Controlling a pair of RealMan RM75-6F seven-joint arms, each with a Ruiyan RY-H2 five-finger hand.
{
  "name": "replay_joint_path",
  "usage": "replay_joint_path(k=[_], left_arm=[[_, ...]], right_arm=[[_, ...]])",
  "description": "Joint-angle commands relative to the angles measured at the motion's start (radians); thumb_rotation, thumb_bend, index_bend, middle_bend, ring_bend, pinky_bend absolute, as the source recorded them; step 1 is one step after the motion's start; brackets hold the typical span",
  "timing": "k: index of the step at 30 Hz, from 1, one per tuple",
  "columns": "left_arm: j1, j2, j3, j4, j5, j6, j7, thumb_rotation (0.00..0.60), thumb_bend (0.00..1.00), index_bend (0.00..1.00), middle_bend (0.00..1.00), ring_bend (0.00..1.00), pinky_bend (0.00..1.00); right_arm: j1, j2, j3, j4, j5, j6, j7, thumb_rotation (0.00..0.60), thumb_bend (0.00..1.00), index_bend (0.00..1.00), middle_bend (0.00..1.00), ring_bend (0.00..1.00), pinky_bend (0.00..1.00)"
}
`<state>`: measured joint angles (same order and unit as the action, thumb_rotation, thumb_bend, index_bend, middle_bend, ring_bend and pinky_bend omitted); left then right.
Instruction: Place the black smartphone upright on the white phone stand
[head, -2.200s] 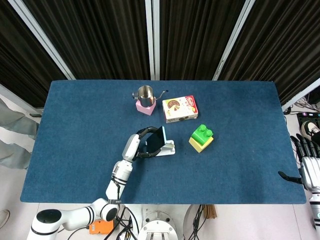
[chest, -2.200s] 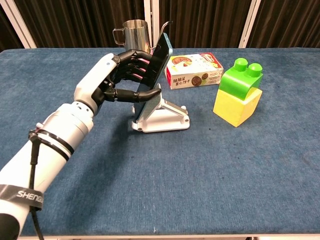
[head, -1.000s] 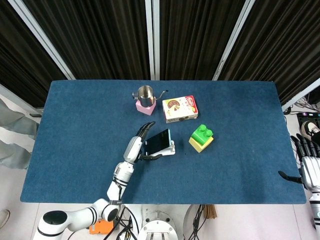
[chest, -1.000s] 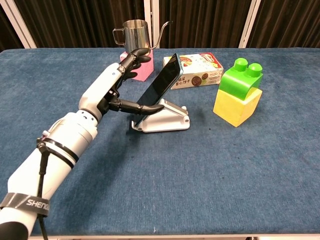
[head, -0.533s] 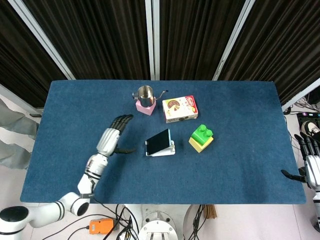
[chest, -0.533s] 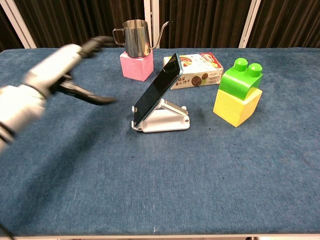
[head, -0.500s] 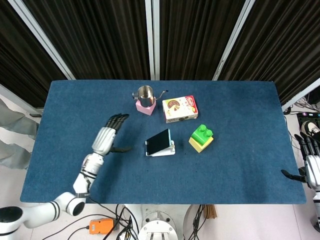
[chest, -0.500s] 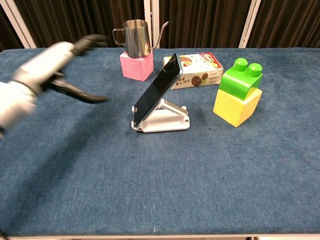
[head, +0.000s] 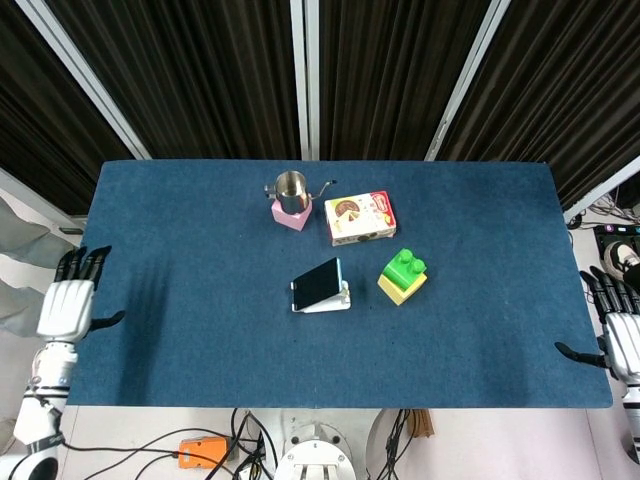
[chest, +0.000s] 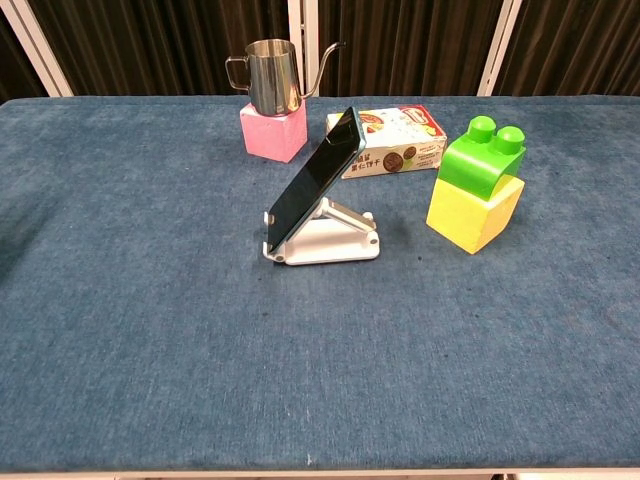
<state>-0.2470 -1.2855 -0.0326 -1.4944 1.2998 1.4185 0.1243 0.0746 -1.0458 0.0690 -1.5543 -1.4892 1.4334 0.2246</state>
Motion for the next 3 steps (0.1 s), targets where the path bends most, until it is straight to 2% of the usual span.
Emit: replay_joint_path(k=[1, 3], left_arm=[[0.077, 0.035, 0.047, -0.028, 0.028, 0.073, -0.026, 0.600, 0.04, 0.06, 0.11, 0.00, 0.01], [0.102, 0.041, 0.058, -0.034, 0.038, 0.092, -0.035, 0.600, 0.04, 0.06, 0.11, 0.00, 0.01]], right_arm=[[0.005, -0.004, -0.008, -0.009, -0.024, 0.005, -0.002, 0.600, 0.09, 0.00, 0.06, 0.00, 0.11], [0.011, -0.005, -0.010, -0.014, -0.032, -0.001, -0.011, 0.600, 0.09, 0.00, 0.06, 0.00, 0.11]])
